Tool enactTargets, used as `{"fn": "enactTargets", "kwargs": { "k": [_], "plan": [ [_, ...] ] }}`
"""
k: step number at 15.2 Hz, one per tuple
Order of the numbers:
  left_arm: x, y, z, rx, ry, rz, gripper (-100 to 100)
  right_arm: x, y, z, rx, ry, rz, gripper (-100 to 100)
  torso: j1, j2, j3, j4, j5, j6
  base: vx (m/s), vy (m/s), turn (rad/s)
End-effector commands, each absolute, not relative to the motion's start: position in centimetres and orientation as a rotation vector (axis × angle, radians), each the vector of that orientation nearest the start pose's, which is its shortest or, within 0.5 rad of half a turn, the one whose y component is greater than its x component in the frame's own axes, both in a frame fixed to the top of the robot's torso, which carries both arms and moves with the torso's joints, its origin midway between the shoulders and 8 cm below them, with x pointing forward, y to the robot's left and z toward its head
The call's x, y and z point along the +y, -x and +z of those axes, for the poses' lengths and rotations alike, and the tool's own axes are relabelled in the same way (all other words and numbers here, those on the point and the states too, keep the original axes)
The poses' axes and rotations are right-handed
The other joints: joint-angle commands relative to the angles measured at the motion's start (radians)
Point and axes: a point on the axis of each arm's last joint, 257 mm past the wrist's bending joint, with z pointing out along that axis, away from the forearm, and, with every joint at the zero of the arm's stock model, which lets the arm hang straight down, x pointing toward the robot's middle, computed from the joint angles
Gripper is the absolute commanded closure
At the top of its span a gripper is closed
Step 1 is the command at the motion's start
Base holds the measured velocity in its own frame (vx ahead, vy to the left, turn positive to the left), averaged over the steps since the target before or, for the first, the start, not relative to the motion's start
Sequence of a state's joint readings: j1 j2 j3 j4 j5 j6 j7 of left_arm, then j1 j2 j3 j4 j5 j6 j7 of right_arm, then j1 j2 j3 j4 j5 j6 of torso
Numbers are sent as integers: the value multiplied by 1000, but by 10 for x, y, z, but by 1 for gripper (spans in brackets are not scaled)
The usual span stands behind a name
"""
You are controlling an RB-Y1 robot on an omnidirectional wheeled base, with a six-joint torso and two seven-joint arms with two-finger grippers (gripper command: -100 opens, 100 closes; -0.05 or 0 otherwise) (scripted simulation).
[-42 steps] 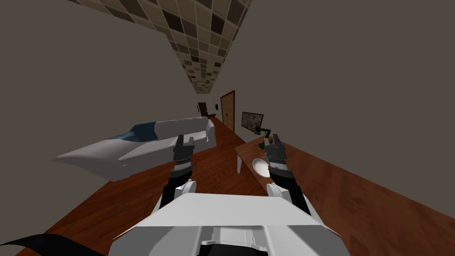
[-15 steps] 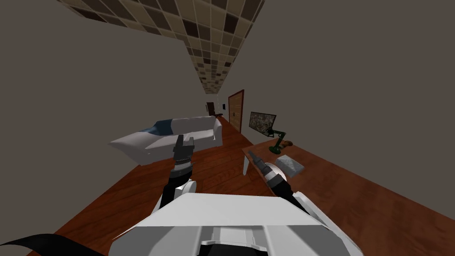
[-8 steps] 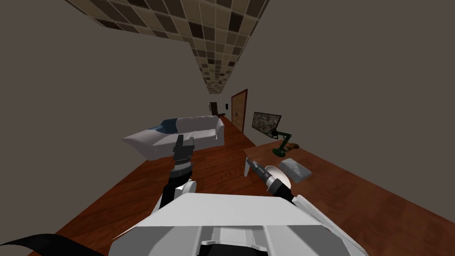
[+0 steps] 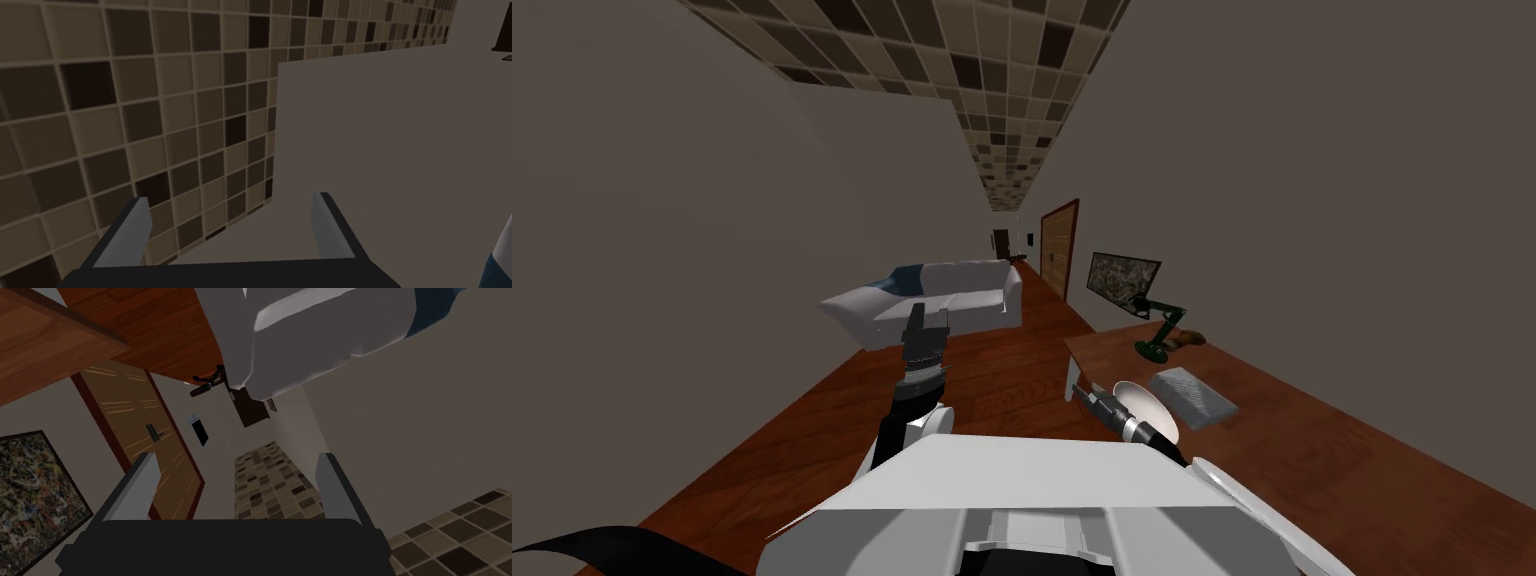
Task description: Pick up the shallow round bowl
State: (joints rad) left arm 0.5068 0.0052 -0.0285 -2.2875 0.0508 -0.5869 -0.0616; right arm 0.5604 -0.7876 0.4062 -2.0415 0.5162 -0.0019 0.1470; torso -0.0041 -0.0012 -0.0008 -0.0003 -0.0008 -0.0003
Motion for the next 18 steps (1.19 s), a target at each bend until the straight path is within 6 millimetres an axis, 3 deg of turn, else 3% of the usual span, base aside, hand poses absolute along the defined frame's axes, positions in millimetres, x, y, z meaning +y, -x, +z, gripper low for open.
{"fn": "enactTargets", "kwargs": {
  "k": [1, 2, 3, 4, 5, 8, 9, 10, 15, 17, 18],
  "plan": [
    [274, -327, 41, 536, 598, -1320, 0, -215, -305, -335, 2051, 39, 537, -100, 0, 0, 0, 0, 0, 0, 9, -49, 117],
    [274, -327, 41, 536, 598, -1320, 0, -225, -294, -352, 2099, 99, 470, -100, 0, 0, 0, 0, 0, 0, 17, -49, 147],
    [274, -327, 41, 536, 598, -1320, 0, -225, -294, -352, 2099, 100, 470, -100, 0, 0, 0, 0, 0, 0, 15, -51, 106],
    [274, -327, 41, 536, 598, -1320, 0, -235, -282, -368, 2141, 158, 405, -100, 0, 0, 0, 0, 0, 0, 12, -49, 129],
    [274, -327, 41, 536, 598, -1320, 0, -236, -282, -368, 2143, 161, 403, -100, 0, 0, 0, 0, 0, 0, 12, -46, 113],
    [274, -327, 41, 536, 598, -1320, 0, -258, -258, -395, 2217, 288, 274, -100, 0, 0, 0, 0, 0, 0, 13, -48, 128],
    [274, -327, 41, 536, 598, -1320, 0, -259, -258, -395, 2217, 288, 274, -100, 0, 0, 0, 0, 0, 0, 16, -46, 115],
    [274, -327, 41, 536, 598, -1320, 0, -270, -246, -407, 2248, 351, 213, -100, 0, 0, 0, 0, 0, 0, 11, -44, 138],
    [274, -327, 41, 536, 598, -1320, 0, -294, -222, -426, 2299, 476, 101, -100, 1, 0, 0, 0, 0, 0, 9, -35, 115],
    [274, -327, 41, 536, 598, -1320, 0, -316, -197, -440, 2337, 597, 4, -100, 2, 0, 0, 0, 0, 0, 15, -32, 170],
    [274, -327, 41, 536, 598, -1320, 0, -316, -197, -440, 2337, 597, 4, -100, 1, -1, 0, 0, 0, 0, 16, -38, 138]
  ]
}}
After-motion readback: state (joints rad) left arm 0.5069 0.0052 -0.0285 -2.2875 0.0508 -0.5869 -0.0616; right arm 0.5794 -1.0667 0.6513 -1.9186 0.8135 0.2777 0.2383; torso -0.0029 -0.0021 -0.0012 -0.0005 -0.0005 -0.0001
